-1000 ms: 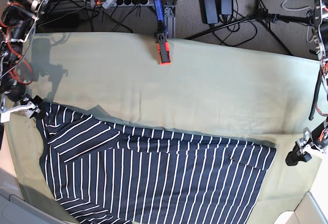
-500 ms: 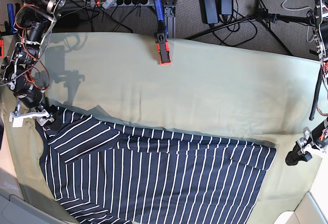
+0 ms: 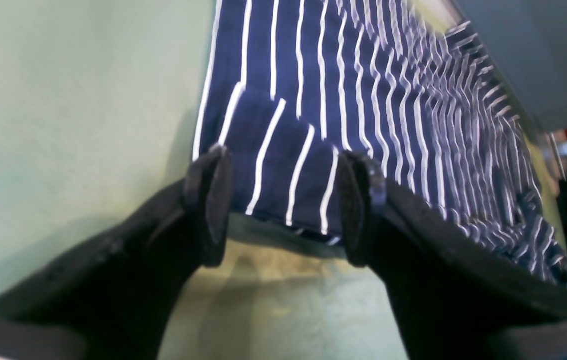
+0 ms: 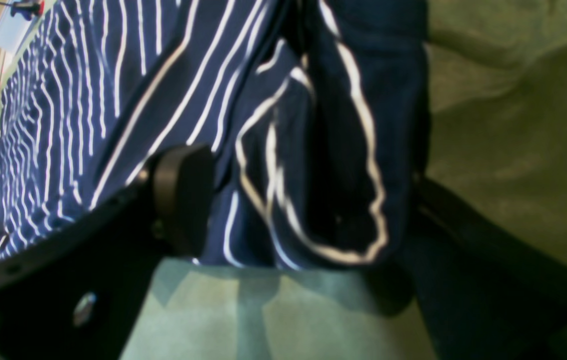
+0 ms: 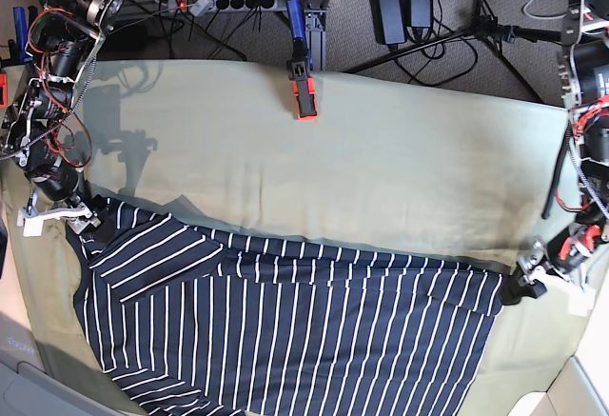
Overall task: Fold the T-shirt properly
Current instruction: 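Regrasp the shirt edge with the left gripper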
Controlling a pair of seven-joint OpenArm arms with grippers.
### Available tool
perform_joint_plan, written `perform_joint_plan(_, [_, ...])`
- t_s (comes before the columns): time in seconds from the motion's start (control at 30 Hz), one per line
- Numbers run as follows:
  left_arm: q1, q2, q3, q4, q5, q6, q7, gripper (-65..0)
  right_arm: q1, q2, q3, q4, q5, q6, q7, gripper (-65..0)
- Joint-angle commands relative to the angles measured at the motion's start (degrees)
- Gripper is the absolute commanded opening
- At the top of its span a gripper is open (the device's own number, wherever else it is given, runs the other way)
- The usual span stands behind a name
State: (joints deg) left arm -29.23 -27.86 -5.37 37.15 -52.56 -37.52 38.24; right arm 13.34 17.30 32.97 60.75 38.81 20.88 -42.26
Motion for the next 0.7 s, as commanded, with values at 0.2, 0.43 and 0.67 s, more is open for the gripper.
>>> perform_joint_plan(0.2, [-1.57,0.07,-0.35,-2.29,7.91,6.78,-10.71,-28.4,0.76,0.68,-0.04,0.52,0.00,3.23,-1.07,-20.5])
perform_joint_plan(0.43, [-1.86,1.11,-0.33,-2.29,9.92,8.39,-10.86,-28.4,0.76,0.66,-0.04,0.52,0.22,3.23,-1.07,-20.5])
perform_joint_plan(0.67, [-1.90,5.60,-0.33,-2.29,10.01,8.39,-10.60,-28.4,0.70,0.66,-0.04,0.52,0.17,3.34,-1.49,-20.5])
